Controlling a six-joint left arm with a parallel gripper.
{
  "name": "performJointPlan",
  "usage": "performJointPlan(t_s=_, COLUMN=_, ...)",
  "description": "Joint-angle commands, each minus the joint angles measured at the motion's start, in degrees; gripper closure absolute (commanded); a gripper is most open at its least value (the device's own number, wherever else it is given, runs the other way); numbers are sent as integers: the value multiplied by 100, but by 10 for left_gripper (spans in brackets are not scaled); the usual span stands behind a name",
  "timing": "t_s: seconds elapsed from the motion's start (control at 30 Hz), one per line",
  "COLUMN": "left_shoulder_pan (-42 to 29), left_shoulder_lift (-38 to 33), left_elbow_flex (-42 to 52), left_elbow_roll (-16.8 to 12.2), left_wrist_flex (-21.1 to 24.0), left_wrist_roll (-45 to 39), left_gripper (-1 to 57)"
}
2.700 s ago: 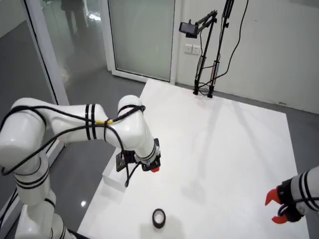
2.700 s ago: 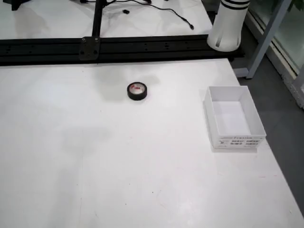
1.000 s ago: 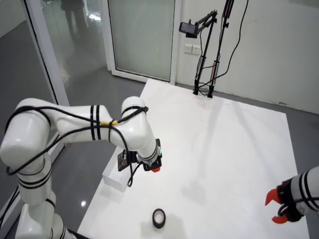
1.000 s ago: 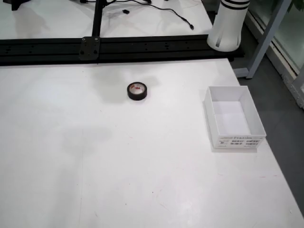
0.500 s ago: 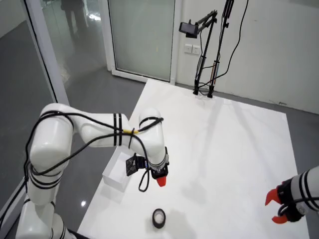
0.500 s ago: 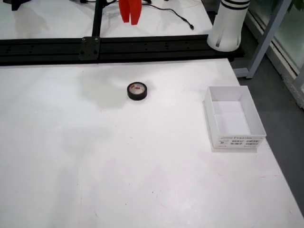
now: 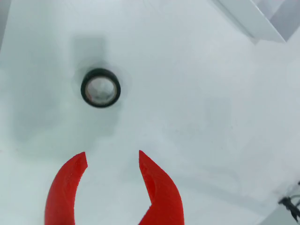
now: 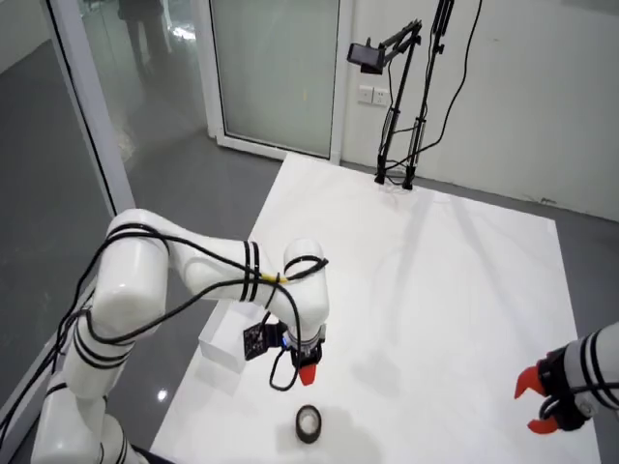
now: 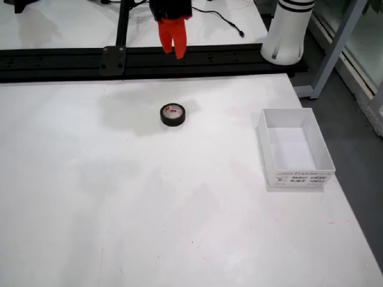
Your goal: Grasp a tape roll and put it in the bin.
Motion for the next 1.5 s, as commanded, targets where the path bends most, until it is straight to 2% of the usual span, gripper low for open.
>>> performJointPlan(t_s=0.03, left_shoulder_pan=97, left_shoulder_lift=877, left_elbow_flex=412, left_elbow_roll=29, left_wrist_flex=-608, left_wrist_roll=-382, left_gripper=336)
performJointPlan(t_s=0.33, left_shoulder_pan=158, left_shoulder_lift=1317, left_elbow_flex=412, left_elbow_roll=91, left_wrist_flex=-1047, left_wrist_roll=-418, left_gripper=334)
performJointPlan(t_s=0.47, left_shoulder_pan=158, left_shoulder_lift=1519, left_elbow_flex=263, left_elbow_roll=179, left_wrist_flex=-1100, left_wrist_roll=-426, left_gripper=332)
performJointPlan(t_s=0.97, left_shoulder_pan=97, left_shoulder_lift=2776, left_elbow_flex=-924, left_elbow_roll=188, left_wrist_flex=-1214, left_wrist_roll=-435, left_gripper=323)
performJointPlan(t_s=1.5, left_shoulder_pan=220, left_shoulder_lift=2811, left_elbow_flex=-713, left_elbow_roll=205, left_wrist_flex=-1276, left_wrist_roll=-435, left_gripper=321)
